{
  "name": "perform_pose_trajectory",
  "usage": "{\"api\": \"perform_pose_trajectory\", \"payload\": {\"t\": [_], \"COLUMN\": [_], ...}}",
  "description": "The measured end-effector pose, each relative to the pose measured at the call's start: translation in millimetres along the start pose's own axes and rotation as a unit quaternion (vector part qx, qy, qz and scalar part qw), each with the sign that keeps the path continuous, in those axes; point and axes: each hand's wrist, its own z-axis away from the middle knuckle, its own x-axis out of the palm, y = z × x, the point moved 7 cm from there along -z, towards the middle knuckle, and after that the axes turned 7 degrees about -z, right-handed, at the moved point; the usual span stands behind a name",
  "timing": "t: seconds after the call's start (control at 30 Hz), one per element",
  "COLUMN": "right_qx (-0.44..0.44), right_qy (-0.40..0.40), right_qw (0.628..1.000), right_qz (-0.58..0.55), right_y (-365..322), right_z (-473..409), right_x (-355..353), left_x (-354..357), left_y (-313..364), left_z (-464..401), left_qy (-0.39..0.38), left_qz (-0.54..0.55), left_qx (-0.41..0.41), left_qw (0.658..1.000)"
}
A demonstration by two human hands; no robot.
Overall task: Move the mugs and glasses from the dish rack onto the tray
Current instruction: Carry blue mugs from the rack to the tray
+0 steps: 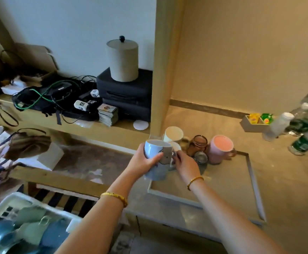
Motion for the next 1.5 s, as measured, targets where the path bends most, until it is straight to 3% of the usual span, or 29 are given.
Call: {"api": "perform_pose_trajectory", "payload": {"t": [0.17,0.37,0.57,0.7,0.87,1.5], "right_qx": [0.032,0.057,0.099,0.103,0.100,0.097], "right_qy": [0.110,0.156,0.165,0.145,0.118,0.069], "right_qw": [0.993,0.985,0.978,0.981,0.984,0.987], "right_qz": [-0.005,0.042,0.077,0.081,0.085,0.111], "right_y": [68.8,135.9,186.7,205.6,216.0,225.7], "right_z": [7.3,22.0,27.7,26.9,19.2,-10.9], "right_x": [-66.8,-120.9,-145.0,-144.5,-141.9,-133.9], "left_x": [84.1,170.3,226.3,248.2,258.5,255.4], "left_y": [47.8,84.4,104.1,107.8,92.4,73.7], "left_z": [-14.5,-19.6,-31.0,-37.2,-47.1,-65.8], "left_qy": [-0.059,-0.158,-0.201,-0.181,-0.180,-0.142], "left_qz": [-0.039,-0.153,-0.291,-0.397,-0.464,-0.523], "left_qx": [0.076,0.166,0.244,0.293,0.277,0.239], "left_qw": [0.995,0.961,0.903,0.851,0.822,0.806]}}
